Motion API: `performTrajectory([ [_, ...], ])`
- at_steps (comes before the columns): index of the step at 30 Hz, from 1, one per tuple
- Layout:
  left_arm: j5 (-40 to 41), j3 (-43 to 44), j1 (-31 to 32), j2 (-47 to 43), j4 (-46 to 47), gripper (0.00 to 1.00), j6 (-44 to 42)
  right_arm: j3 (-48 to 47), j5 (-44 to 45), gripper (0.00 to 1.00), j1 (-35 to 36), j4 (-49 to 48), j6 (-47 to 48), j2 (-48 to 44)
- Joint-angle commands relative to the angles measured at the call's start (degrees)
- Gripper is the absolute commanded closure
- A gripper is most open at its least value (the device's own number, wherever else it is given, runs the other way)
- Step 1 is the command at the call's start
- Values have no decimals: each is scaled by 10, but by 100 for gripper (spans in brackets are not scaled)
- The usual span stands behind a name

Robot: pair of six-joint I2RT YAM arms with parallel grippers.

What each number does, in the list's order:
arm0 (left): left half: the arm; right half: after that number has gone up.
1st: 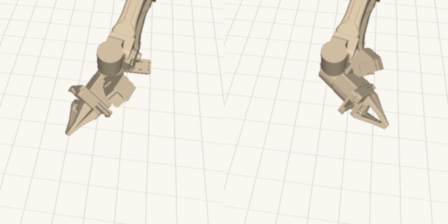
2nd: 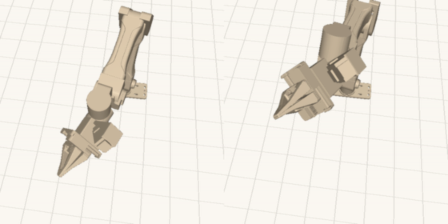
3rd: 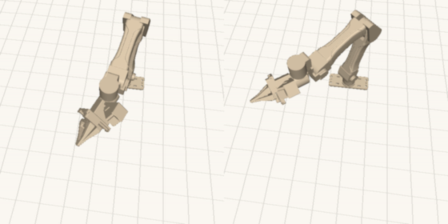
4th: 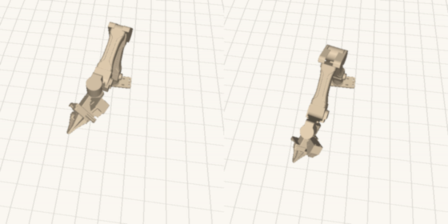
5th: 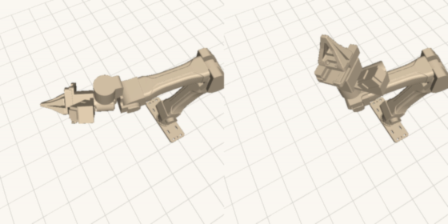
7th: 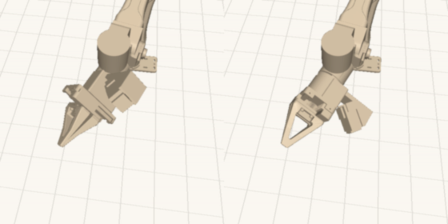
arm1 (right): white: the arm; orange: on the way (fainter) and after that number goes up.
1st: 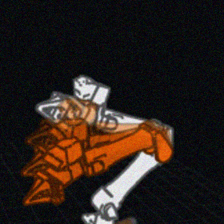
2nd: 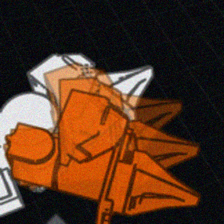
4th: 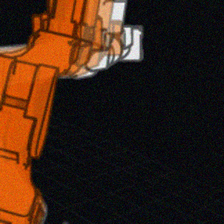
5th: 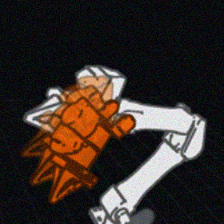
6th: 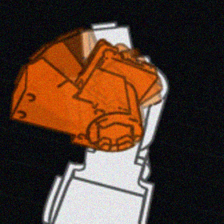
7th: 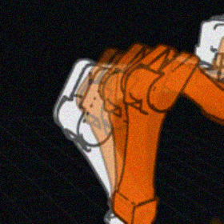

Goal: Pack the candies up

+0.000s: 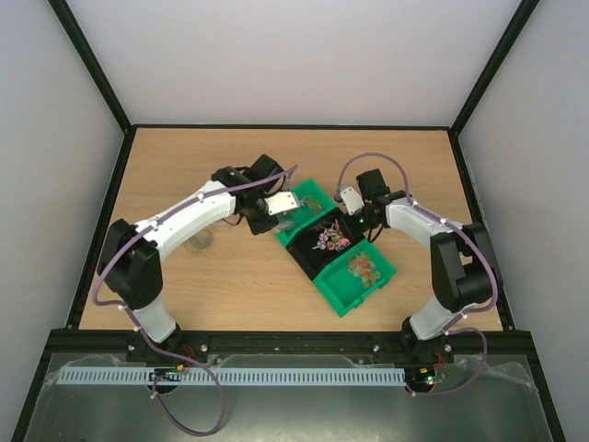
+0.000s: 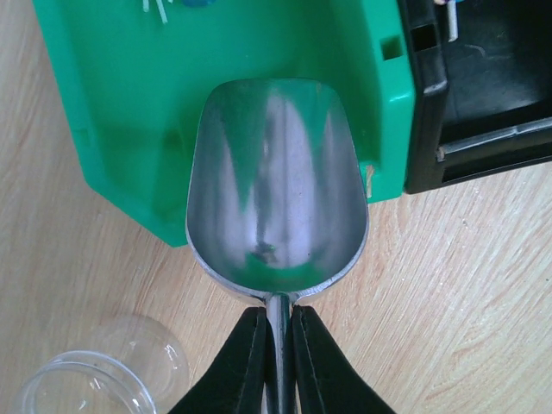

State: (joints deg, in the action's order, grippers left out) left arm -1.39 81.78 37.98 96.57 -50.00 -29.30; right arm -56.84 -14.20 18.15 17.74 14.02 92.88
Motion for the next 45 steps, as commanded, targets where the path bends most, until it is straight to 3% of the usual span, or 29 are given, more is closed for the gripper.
performTrajectory([
  [1,17,-6,2,18,-20,98,2,16,13,99,14,-45,-18,-24],
  [14,14,-36,3,87,35,98,0,35,27,98,42,-60,-22,-20],
  [27,-54,-62,9,157,154,98,41,21,17,99,58,-65,-13,0],
  [36,-146,-187,4,110,390,98,75,-4,28,99,62,-53,-27,23],
  [45,-240,-292,-68,50,563,98,118,-12,62,99,60,-44,-45,37],
])
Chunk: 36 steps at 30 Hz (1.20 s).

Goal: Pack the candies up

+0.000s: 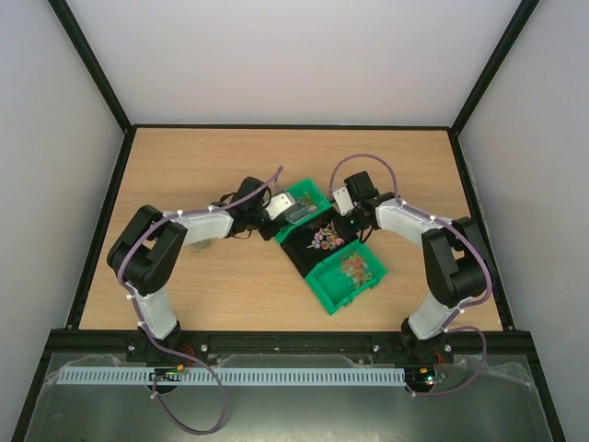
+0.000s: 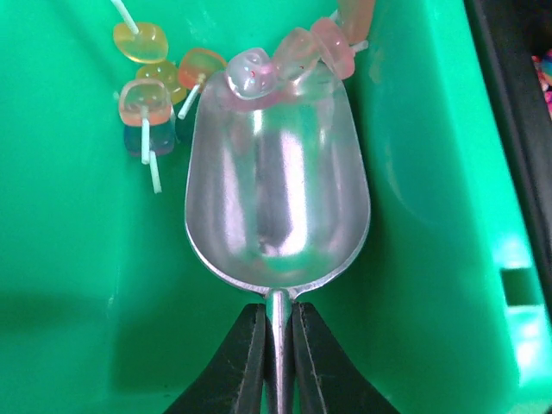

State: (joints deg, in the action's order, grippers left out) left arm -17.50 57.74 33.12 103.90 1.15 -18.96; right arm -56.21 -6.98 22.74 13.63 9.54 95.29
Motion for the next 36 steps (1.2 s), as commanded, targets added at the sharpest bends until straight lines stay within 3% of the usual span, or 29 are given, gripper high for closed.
performTrajectory([
  [1,-90,-63,-25,-33,66,98,11,-19,-8,98,14,-2,0,14],
  [12,-114,-136,-48,-87,141,98,16,-15,-5,88,4,15,11,11],
  [18,-133,-157,-69,-96,173,98,47,-15,-4,73,4,24,14,7],
  [22,-133,-176,-75,-110,199,98,55,-17,-1,55,4,31,18,1],
  [28,-124,-189,-80,-129,224,98,51,-17,1,47,4,37,25,-6],
  [36,-122,-201,-80,-164,218,98,47,-16,2,44,3,40,27,-20],
])
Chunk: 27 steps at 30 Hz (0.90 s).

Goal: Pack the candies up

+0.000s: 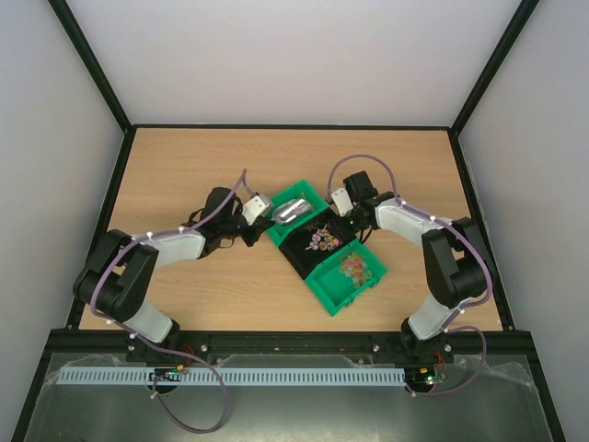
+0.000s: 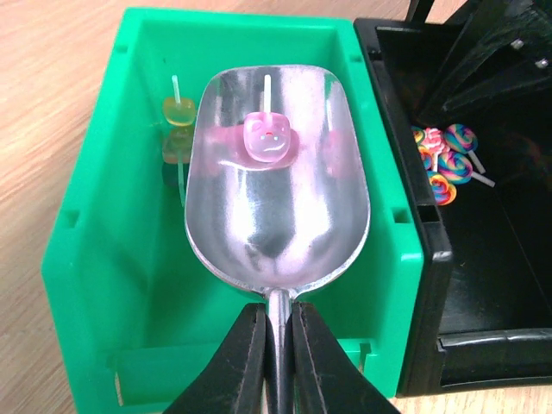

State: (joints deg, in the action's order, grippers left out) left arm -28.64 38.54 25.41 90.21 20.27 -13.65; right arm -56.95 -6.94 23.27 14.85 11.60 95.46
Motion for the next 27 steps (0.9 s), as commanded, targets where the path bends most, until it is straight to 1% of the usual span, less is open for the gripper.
performTrajectory([
  [1,-10,-9,-3,-30,24,98,-5,-9,1,42,-2,28,5,-24],
  [5,-3,15,-3,-32,-15,98,-2,-9,-1,40,-2,30,6,-27],
  [6,1,33,0,-28,-44,98,-12,-9,0,42,-2,31,7,-27],
  [9,54,83,5,-17,-149,98,-52,-11,3,47,-2,34,9,-26],
  [14,99,120,0,-26,-289,98,-101,-10,-14,49,-2,34,6,-33],
  [18,130,164,19,-17,-393,98,-121,-12,-16,52,-2,34,3,-30],
  [22,183,230,38,15,-476,98,-105,-13,-17,54,0,33,1,-26],
  [27,222,324,49,68,-589,98,-79,-15,-12,60,3,31,-1,-24],
])
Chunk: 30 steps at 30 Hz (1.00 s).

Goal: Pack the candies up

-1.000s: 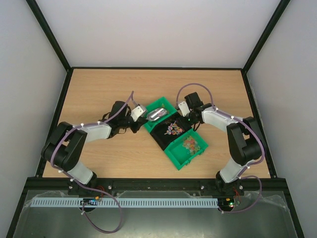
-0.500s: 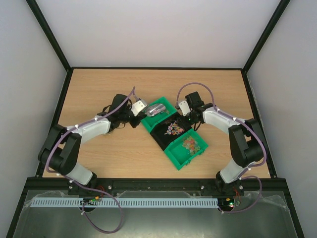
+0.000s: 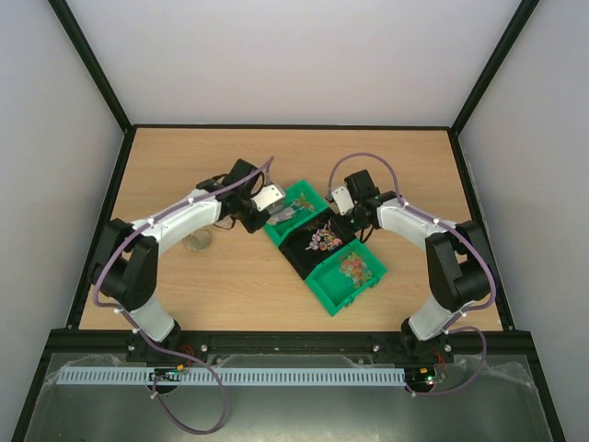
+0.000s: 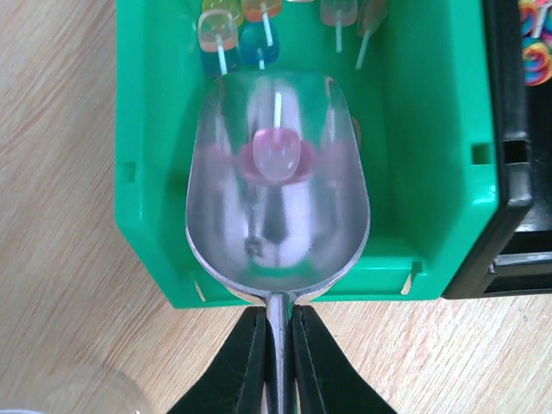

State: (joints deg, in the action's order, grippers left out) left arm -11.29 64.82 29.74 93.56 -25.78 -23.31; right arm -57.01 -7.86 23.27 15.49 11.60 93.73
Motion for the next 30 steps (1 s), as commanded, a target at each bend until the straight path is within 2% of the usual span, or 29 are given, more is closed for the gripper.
performTrajectory([
  [1,52,78,8,44,-148,98,24,-14,-2,60,4,24,-2,-7],
  [14,36,238,27,137,-343,98,113,-9,4,67,11,33,-25,-12],
  [21,50,232,31,157,-326,98,167,-5,-4,77,11,31,-25,-12],
  [28,72,241,31,182,-275,98,201,-6,-3,97,11,35,-15,-10],
  [30,80,240,31,188,-263,98,208,-4,-3,99,12,32,-11,-14],
])
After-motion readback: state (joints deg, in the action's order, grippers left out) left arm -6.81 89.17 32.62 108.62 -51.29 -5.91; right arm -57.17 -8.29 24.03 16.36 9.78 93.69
